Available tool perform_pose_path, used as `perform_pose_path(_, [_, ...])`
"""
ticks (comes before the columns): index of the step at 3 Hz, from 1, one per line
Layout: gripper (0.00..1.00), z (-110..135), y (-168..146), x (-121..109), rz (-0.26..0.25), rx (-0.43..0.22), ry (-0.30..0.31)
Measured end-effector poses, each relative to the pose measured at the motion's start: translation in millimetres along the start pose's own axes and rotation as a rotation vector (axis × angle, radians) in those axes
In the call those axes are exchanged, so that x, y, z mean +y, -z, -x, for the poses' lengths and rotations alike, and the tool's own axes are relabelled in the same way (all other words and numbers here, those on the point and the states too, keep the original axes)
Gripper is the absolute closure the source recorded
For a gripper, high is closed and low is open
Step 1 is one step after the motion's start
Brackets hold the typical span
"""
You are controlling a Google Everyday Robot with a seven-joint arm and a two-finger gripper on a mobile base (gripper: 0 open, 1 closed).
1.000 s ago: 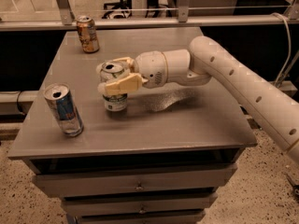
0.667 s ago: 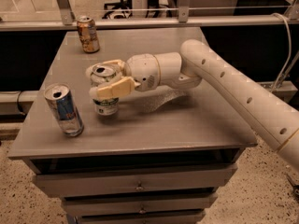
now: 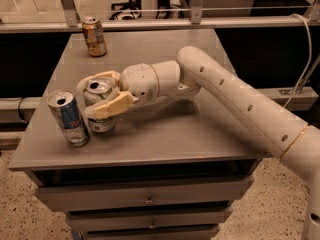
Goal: Move 7up can near redbull can
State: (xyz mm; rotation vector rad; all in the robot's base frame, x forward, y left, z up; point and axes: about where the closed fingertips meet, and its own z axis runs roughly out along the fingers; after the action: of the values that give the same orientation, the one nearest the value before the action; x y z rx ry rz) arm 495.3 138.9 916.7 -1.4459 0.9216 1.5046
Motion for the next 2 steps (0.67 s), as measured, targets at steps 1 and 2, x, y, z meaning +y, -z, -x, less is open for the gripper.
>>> perform_pose_path(1, [0.53, -3.8, -7.9, 2.4, 0.026, 0.004, 0.013])
perform_pose_path(2, [0.2, -7.5, -15.5, 6.1, 0.052, 0.011, 0.011])
